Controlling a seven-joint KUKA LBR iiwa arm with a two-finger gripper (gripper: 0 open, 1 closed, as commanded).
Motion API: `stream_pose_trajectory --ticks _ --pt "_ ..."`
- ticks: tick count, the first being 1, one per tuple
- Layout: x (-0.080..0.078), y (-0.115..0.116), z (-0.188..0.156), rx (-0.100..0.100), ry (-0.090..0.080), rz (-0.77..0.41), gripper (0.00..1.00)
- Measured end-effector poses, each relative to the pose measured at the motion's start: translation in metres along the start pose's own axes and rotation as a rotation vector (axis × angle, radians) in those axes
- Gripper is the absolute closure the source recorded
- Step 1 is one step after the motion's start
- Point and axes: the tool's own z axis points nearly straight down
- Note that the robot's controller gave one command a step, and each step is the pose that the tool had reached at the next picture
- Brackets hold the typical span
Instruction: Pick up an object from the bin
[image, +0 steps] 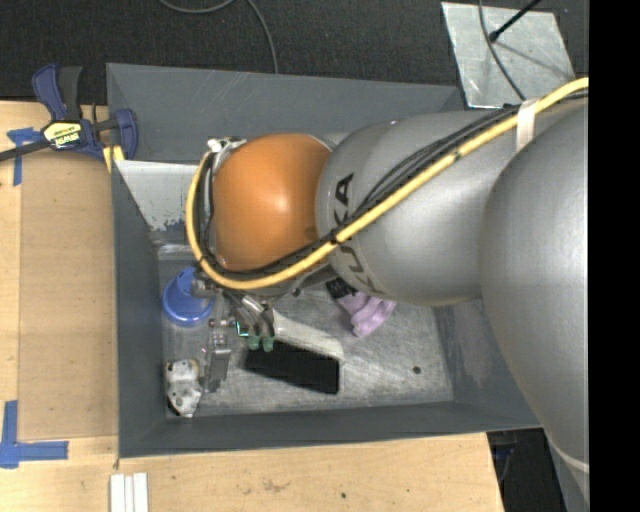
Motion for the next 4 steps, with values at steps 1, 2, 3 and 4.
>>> stream_pose_trajectory --ticks 1,2,3,4 --pt "-0.002 -0.001 -0.004 -0.002 -0.008 0.004 1.0" --pt "-0.002 -0.001 -0.004 -0.002 -0.008 0.005 1.0" --pt "0.009 -0.028 0.028 -0.003 -0.011 -0.012 1.0" --pt "0.003 -0.022 0.046 -0.002 -0.01 -0.109 0.0"
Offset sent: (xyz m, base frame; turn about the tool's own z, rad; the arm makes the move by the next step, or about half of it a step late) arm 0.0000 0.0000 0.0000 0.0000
